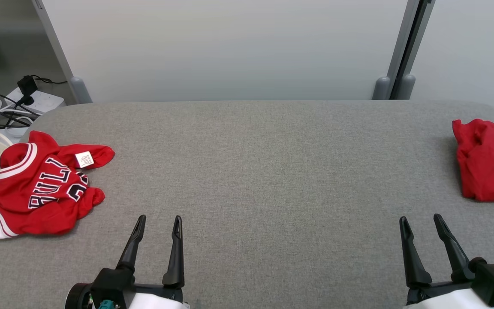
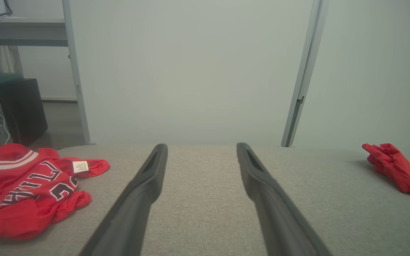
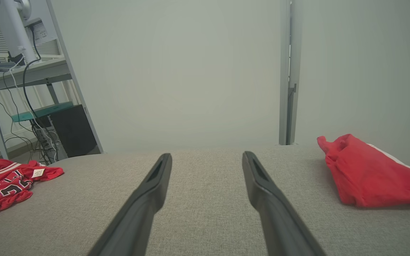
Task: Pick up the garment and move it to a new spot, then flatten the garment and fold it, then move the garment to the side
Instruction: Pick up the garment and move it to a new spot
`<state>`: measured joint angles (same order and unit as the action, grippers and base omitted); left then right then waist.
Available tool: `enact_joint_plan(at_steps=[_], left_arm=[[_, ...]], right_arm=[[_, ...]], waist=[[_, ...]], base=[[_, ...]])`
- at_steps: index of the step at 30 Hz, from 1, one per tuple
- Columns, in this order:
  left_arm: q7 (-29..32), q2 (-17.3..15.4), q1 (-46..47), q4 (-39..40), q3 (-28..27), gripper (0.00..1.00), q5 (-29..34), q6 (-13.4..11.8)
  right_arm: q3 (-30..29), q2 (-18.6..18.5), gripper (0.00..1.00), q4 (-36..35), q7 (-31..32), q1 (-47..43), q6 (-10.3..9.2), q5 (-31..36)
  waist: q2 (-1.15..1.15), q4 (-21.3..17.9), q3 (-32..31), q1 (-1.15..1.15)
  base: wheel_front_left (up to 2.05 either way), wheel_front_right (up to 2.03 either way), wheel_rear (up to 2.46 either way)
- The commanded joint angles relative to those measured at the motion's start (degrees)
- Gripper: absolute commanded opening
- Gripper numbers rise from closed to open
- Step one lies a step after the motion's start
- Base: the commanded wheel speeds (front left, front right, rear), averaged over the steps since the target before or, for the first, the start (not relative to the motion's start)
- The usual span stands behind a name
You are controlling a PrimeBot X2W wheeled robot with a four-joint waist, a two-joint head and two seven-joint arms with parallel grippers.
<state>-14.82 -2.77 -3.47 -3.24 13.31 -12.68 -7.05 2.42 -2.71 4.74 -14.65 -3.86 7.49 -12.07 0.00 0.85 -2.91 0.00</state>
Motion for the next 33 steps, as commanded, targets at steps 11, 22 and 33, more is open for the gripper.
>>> enact_joint_plan(at_steps=[11, 22, 33], left_arm=[[-0.2, -0.1, 1.8, 1.0, -1.7, 1.0, 0.0, 0.0], [-0.2, -0.1, 2.4, 0.9, -1.5, 1.0, 0.2, -0.4], [-0.2, -0.1, 2.4, 2.2, -1.7, 1.0, 1.3, -1.6]], right_arm=[[1.1, -0.4, 1.0, -1.0, -0.3, 1.3, 0.0, -0.4], [2.1, -0.4, 1.0, -0.4, -0.3, 0.9, 0.0, -0.8], [3.6, -0.3, 1.0, -0.6, -0.3, 1.1, 0.0, -1.4]], waist=[[0.0, 0.4, 0.1, 0.0], [0.0, 2.7, 0.6, 0.0], [0.0, 11.9, 1.1, 0.0]], base=[[0.0, 0.0, 0.0], [0.0, 0.0, 0.0], [0.0, 0.0, 0.0]])
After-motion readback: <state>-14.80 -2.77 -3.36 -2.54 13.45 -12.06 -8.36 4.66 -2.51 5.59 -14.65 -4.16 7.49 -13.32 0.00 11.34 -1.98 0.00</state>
